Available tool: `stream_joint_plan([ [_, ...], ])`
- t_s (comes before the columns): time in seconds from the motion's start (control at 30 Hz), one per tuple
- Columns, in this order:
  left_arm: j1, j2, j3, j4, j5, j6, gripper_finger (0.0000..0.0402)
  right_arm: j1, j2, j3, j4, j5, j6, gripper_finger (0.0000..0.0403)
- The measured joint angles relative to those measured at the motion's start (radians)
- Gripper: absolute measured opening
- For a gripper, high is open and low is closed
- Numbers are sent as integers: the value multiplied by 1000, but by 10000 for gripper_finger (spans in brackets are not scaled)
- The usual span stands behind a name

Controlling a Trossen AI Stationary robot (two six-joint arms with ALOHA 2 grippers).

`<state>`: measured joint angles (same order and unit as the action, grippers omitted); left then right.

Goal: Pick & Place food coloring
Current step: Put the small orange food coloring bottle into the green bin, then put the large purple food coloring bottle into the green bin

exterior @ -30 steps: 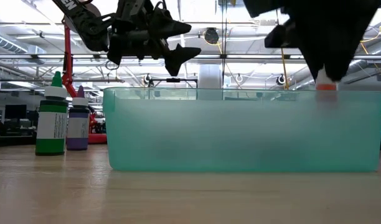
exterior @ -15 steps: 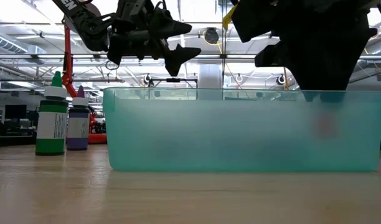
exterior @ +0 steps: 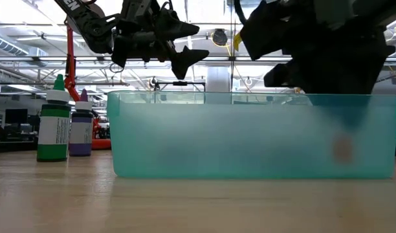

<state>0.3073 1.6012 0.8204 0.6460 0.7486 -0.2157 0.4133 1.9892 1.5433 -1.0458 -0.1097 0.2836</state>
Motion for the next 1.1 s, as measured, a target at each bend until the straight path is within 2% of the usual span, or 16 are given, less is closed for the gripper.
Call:
stream_joint_plan([
  [0.07, 0, 0, 0, 0, 0, 0, 294, -1, 0, 0, -1, -1, 1, 44],
  [0.23, 0, 0, 0, 0, 0, -1, 294, -1, 0, 0, 0, -4, 3, 107],
  [0.33, 0, 0, 0, 0, 0, -6, 294, -1, 0, 0, 0, -4, 11, 124],
  [0.6, 0, 0, 0, 0, 1, -7, 294, -11, -26, -1, -18, -48, 84, 123],
  [0.83, 0, 0, 0, 0, 3, -13, 294, -30, -151, -1, -74, -41, 149, 122],
  [0.93, 0, -8, 0, -5, 42, -29, 294, -32, -234, -1, -69, 49, 132, 120],
  [1.03, -15, -69, -1, -74, 63, -8, 294, -8, -340, -13, -50, 258, 97, 118],
  [1.1, -43, -135, 0, -211, 43, 61, 294, 16, -432, -56, -3, 414, 78, 116],
])
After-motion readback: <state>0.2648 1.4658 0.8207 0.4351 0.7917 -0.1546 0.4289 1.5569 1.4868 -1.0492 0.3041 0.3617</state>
